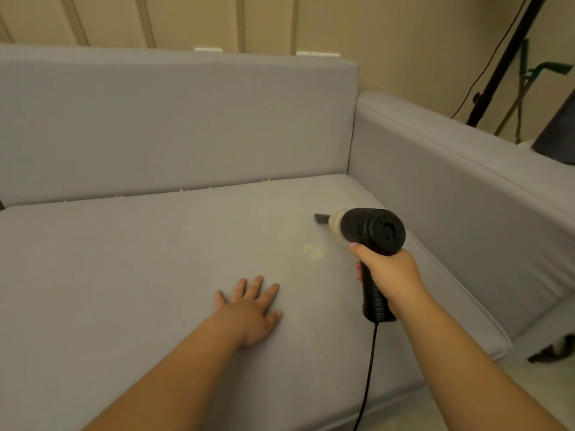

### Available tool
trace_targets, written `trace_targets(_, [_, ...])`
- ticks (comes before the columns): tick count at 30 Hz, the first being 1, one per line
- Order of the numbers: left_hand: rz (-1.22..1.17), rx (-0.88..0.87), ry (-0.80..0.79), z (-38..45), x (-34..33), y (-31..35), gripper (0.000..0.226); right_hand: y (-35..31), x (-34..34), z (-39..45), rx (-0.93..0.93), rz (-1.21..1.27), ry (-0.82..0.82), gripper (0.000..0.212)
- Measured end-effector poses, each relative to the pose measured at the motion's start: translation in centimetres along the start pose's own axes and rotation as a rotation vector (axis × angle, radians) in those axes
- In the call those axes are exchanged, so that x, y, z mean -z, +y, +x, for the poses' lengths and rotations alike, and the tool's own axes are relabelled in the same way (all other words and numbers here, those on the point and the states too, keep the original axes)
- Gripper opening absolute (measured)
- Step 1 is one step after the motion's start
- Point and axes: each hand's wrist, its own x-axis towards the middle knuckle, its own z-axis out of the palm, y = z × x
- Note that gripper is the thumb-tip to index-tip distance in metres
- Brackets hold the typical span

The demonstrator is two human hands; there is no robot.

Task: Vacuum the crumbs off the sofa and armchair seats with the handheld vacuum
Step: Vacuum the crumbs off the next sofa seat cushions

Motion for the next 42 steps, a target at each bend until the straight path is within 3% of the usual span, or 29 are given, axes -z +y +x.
trace_targets(6, [0.014,-0.01,0.026,0.1,-0.7,-0.1,0.069,0.5,2.1,2.3,-0.05,0.163,0.169,0.017])
trace_targets(14, [-0.011,-0.031,0.066,1.2,-0.7,-0.3,0.065,0.9,0.0,4.5,-0.078,0.18,0.08,0.016])
trace_targets(23, [-0.018,-0.033,0.086,1.5,-0.8,-0.3,0.064,0.5,-0.2,3.1,0.031,-0.132,-0.028,0.018])
trace_targets(32, [-0.018,-0.032,0.082,1.4,-0.9,-0.3,0.063,1.2,1.9,2.6,0.016,-0.03,0.133,0.024])
trace_targets(42, [-0.023,-0.025,0.079,1.6,-0.9,-0.4,0.063,-0.2,0.9,1.3,-0.008,0.005,-0.031,0.022])
